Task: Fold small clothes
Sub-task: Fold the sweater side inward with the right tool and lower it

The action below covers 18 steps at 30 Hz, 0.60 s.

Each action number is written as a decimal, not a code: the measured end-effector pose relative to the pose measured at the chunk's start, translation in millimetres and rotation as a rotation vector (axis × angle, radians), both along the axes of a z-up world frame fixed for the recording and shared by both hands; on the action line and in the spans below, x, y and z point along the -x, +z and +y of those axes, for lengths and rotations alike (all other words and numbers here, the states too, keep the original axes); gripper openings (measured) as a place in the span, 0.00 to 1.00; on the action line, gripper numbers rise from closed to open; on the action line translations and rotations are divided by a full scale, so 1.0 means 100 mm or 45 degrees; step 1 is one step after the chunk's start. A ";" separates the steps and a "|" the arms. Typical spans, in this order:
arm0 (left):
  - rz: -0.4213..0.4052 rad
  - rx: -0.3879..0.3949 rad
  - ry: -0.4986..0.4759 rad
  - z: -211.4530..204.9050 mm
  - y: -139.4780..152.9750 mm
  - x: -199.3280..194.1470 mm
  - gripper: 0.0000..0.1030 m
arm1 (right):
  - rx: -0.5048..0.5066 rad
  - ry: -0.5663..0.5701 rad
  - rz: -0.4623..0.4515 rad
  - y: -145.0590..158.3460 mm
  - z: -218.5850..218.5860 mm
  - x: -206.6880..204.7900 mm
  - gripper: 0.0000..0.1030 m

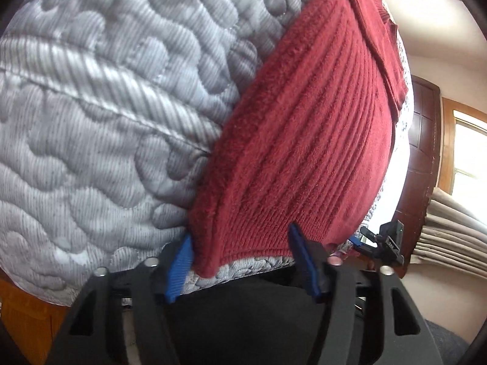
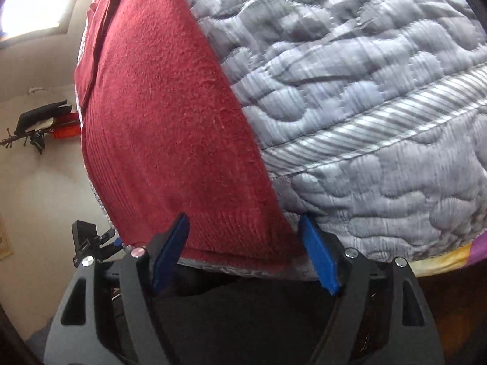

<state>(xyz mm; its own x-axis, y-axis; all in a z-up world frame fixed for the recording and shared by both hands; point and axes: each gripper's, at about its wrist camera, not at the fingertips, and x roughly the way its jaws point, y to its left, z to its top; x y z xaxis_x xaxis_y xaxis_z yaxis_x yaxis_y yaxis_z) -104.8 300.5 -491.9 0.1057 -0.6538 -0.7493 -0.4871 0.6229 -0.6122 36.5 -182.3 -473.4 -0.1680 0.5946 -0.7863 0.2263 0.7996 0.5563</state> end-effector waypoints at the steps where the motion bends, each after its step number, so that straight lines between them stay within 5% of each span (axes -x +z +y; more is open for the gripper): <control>1: -0.005 0.010 -0.006 -0.01 0.00 -0.02 0.46 | -0.015 0.013 0.001 0.00 0.02 0.01 0.67; 4: 0.004 0.004 0.000 0.00 -0.03 -0.04 0.49 | -0.046 0.022 0.013 -0.02 0.04 0.05 0.62; 5: 0.015 -0.007 0.016 0.06 -0.06 -0.01 0.60 | -0.057 0.020 0.018 -0.03 0.03 0.06 0.61; 7: 0.024 0.031 0.069 0.11 -0.08 0.00 0.65 | -0.061 0.032 0.022 -0.05 0.06 0.08 0.61; 12: 0.020 0.013 0.048 0.04 -0.08 -0.08 0.64 | -0.046 0.038 0.033 -0.11 0.09 0.13 0.55; 17: 0.024 0.001 0.053 0.00 -0.08 -0.09 0.22 | -0.069 0.022 0.057 -0.14 -0.01 0.21 0.14; 18: 0.024 -0.003 0.053 0.00 -0.08 -0.08 0.18 | -0.077 0.015 0.058 -0.14 -0.04 0.21 0.12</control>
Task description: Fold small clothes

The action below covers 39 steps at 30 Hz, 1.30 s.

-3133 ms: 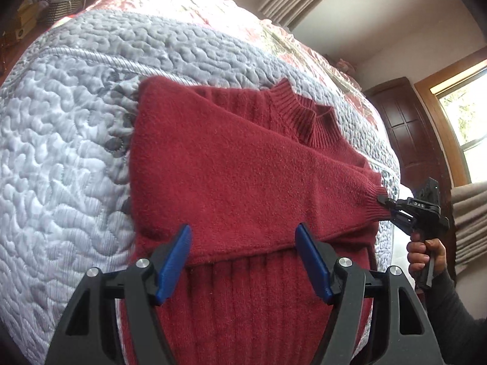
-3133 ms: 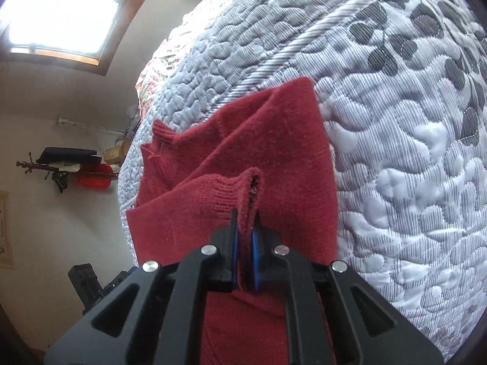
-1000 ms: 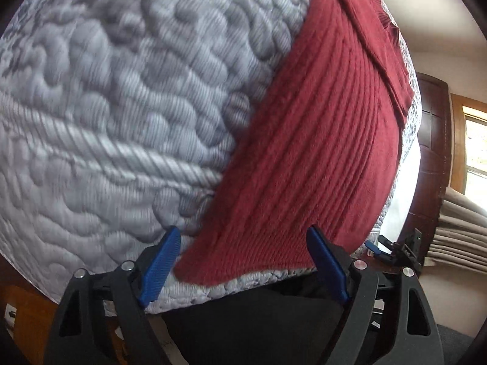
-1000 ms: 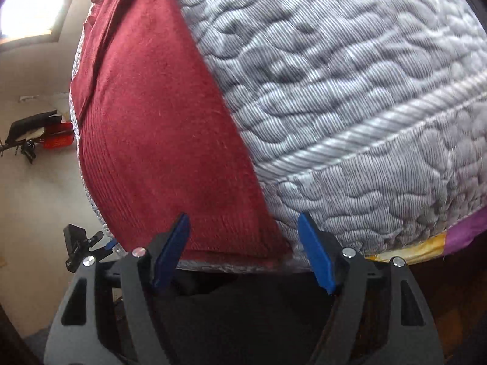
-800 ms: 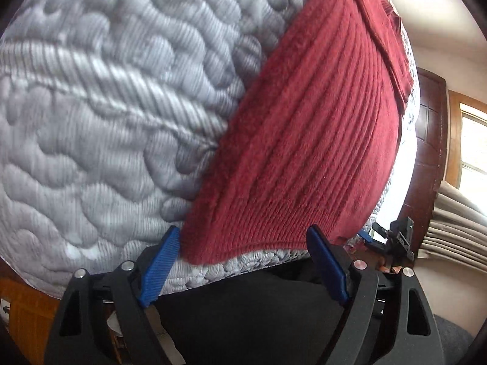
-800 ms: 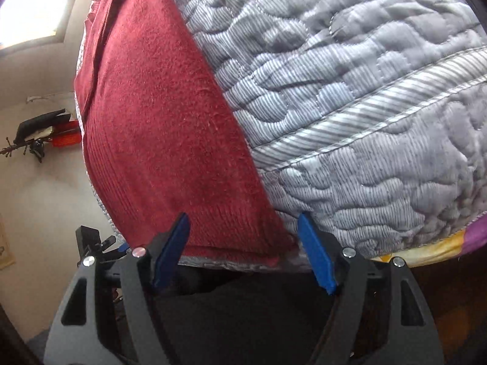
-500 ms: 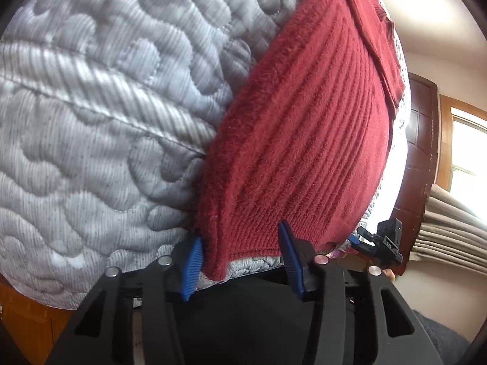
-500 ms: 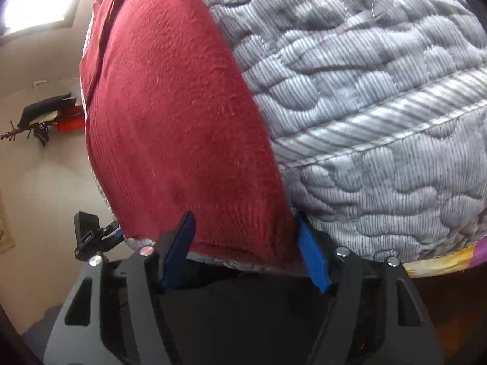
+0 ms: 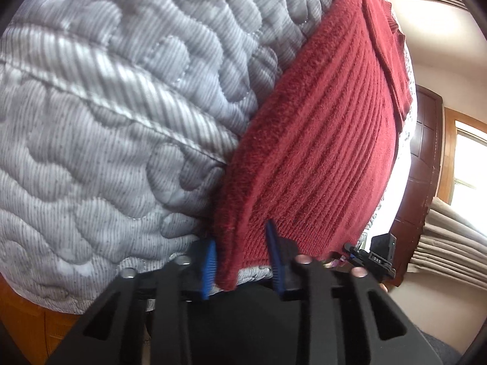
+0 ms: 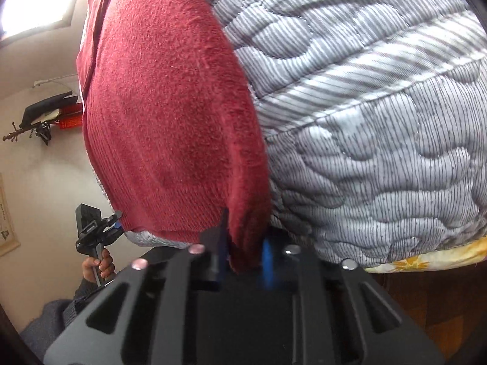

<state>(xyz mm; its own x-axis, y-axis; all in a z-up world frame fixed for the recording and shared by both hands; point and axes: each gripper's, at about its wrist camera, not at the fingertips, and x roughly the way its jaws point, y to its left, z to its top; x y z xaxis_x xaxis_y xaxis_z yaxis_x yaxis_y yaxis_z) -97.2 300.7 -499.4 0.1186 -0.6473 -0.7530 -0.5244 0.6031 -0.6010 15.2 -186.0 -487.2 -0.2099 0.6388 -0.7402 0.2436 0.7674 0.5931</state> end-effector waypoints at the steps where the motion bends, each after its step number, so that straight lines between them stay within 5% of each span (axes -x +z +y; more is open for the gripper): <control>1: -0.004 0.003 0.001 0.00 0.01 0.01 0.11 | -0.011 -0.011 0.001 0.01 -0.02 0.01 0.09; 8: -0.077 0.090 0.060 0.00 0.20 0.10 0.06 | -0.106 -0.082 -0.016 0.18 -0.21 0.03 0.06; 21: -0.377 0.312 0.279 0.18 1.03 -0.03 0.06 | -0.343 -0.224 -0.184 1.04 -0.27 -0.27 0.06; 29: -0.600 0.439 0.443 0.42 1.52 -0.58 0.06 | -0.508 -0.341 -0.320 1.61 -0.33 -0.93 0.06; 39: -0.561 0.484 0.574 0.64 1.29 -1.62 0.06 | -0.472 -0.395 -0.312 1.54 -0.18 -2.01 0.05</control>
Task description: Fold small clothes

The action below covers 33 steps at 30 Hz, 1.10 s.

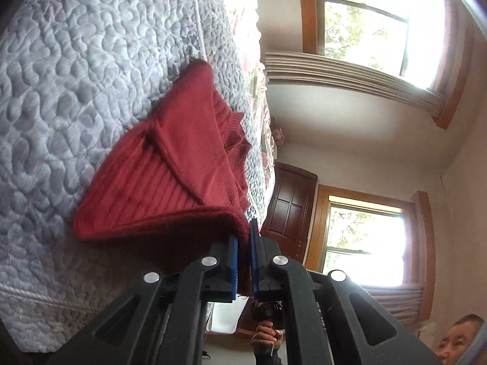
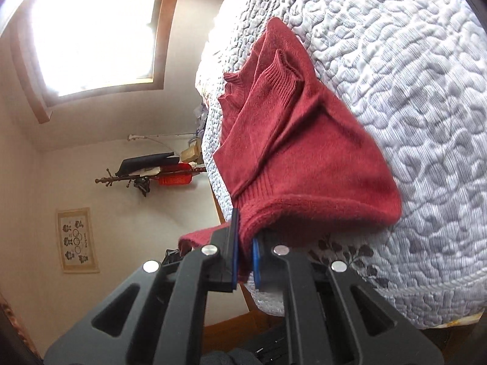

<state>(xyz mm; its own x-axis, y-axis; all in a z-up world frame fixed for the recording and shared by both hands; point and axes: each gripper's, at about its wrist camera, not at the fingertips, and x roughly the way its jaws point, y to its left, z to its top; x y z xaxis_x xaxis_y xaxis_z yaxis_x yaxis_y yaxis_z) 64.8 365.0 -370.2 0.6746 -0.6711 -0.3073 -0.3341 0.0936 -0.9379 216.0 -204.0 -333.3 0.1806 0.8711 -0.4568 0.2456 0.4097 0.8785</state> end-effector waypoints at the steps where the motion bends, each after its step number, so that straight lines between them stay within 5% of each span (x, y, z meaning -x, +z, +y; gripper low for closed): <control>1: 0.018 0.014 0.012 0.00 -0.08 -0.10 0.06 | 0.012 0.003 0.014 -0.05 0.02 -0.10 0.05; 15: 0.283 0.027 0.063 0.17 -1.02 -0.76 0.06 | 0.142 0.013 0.238 -1.01 0.17 -0.94 0.06; 23: 0.256 -0.004 0.056 0.25 -0.98 -0.80 0.35 | 0.133 0.053 0.227 -0.95 0.12 -1.09 0.30; 27: 0.211 -0.128 -0.041 0.23 -0.68 -0.83 0.45 | 0.182 0.101 0.131 -0.66 0.09 -1.15 0.43; 33: 0.182 -0.618 -0.366 -0.04 -0.19 -0.98 0.59 | 0.613 0.332 -0.156 -0.22 0.37 -1.10 0.60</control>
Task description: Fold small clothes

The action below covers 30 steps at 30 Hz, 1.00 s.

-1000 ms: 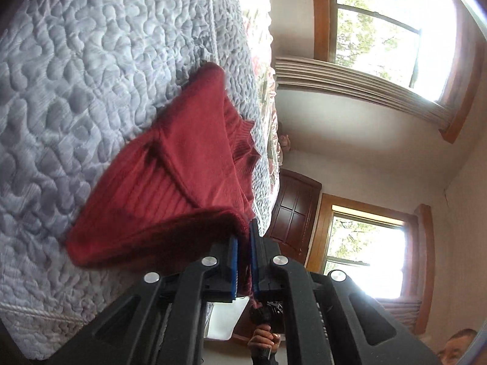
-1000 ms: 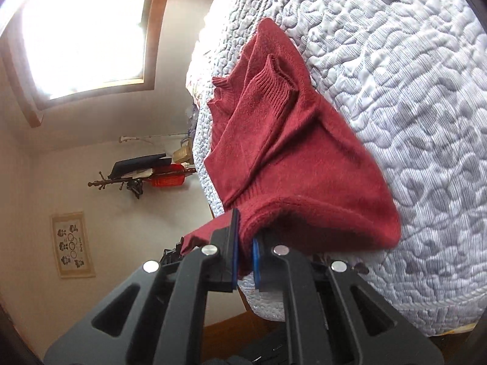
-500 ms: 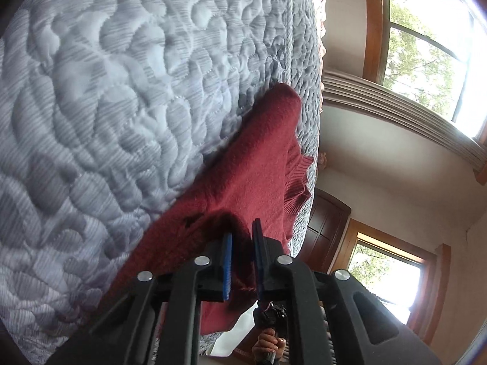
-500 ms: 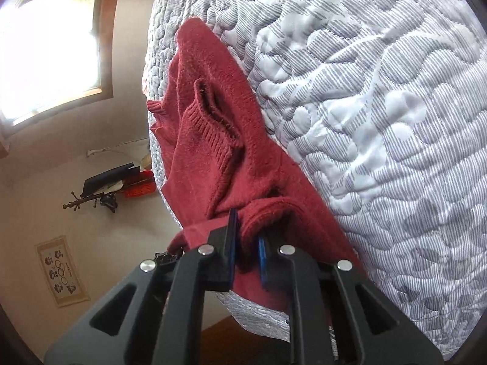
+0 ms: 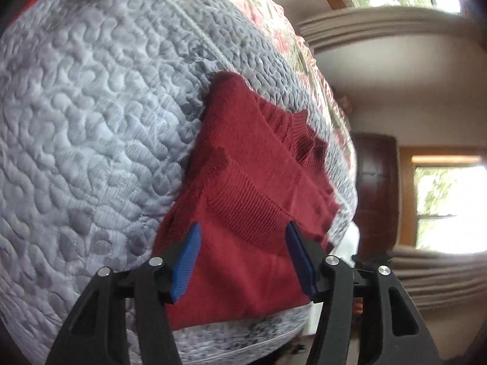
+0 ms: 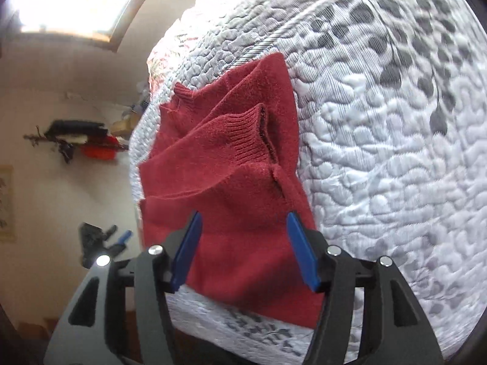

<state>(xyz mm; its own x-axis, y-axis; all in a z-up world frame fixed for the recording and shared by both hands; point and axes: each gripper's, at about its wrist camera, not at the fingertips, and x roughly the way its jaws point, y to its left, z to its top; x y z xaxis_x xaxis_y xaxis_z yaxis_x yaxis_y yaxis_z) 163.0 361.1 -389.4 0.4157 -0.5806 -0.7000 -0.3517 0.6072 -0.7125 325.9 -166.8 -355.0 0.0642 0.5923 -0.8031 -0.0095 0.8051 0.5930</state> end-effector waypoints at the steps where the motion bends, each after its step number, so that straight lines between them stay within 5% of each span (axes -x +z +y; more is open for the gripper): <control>1: 0.000 -0.054 -0.057 -0.06 0.01 -0.05 0.61 | 0.062 0.042 -0.030 -0.02 0.06 0.03 0.63; 7: 0.069 -0.347 -0.245 -0.33 -0.12 -0.25 0.74 | 0.333 0.216 -0.148 -0.26 0.39 0.15 0.62; 13: 0.097 -0.495 -0.359 -0.54 -0.29 -0.42 0.74 | 0.386 0.228 -0.174 -0.39 0.42 0.16 0.62; 15: 0.077 -0.546 -0.400 -0.62 -0.28 -0.44 0.72 | 0.386 0.227 -0.184 -0.40 0.43 0.13 0.64; 18: 0.082 -0.588 -0.439 -0.70 -0.30 -0.47 0.49 | 0.383 0.233 -0.199 -0.43 0.43 0.13 0.64; 22: 0.079 -0.616 -0.430 -0.67 -0.29 -0.43 0.27 | 0.372 0.253 -0.194 -0.39 0.44 0.11 0.36; 30: 0.074 -0.610 -0.426 -0.68 -0.35 -0.45 0.29 | 0.427 0.297 -0.215 -0.42 0.50 0.09 0.33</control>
<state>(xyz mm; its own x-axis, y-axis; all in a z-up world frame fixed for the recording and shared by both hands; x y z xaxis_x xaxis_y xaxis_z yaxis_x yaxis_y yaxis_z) 207.6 293.3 -424.5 0.2174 -0.2872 -0.9329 -0.1157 0.9414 -0.3168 316.6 -116.6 -397.0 0.1068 0.3151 -0.9430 -0.2883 0.9175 0.2739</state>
